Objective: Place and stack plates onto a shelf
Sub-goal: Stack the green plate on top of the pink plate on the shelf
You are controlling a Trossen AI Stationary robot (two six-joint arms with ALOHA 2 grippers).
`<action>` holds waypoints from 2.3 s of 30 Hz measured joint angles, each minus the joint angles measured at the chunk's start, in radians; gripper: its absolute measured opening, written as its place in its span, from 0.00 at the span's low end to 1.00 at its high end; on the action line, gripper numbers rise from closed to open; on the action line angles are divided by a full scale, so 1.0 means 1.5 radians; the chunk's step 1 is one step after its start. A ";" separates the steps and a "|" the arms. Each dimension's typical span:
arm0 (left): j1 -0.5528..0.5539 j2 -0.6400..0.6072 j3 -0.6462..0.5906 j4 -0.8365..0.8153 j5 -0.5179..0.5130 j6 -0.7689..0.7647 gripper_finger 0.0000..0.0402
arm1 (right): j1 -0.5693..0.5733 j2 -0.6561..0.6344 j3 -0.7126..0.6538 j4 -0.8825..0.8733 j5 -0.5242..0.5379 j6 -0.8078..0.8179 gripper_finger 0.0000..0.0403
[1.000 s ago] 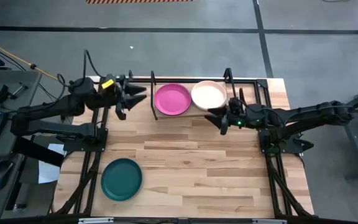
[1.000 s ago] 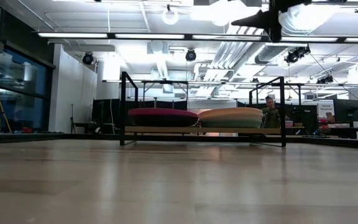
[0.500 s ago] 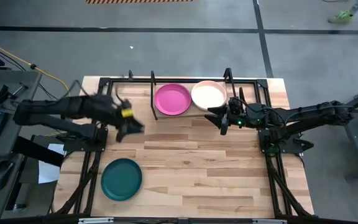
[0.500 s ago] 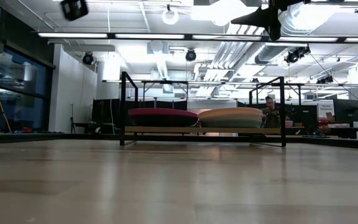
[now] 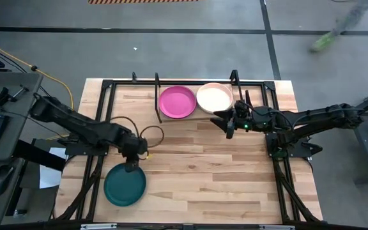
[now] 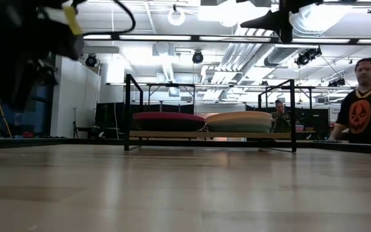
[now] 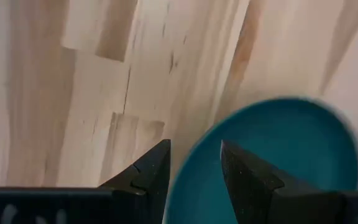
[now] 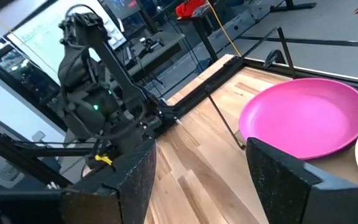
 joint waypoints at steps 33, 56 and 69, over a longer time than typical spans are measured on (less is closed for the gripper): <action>-0.086 0.152 -0.042 0.090 0.019 0.158 0.32 | 0.000 0.001 0.001 -0.067 0.000 0.006 0.58; 0.111 0.042 0.165 0.057 -0.001 -0.058 0.01 | 0.000 -0.016 0.001 -0.077 0.007 -0.023 0.58; 0.182 0.083 0.296 0.265 -0.256 -0.176 0.00 | 0.000 -0.185 0.001 -0.145 0.113 -0.077 0.58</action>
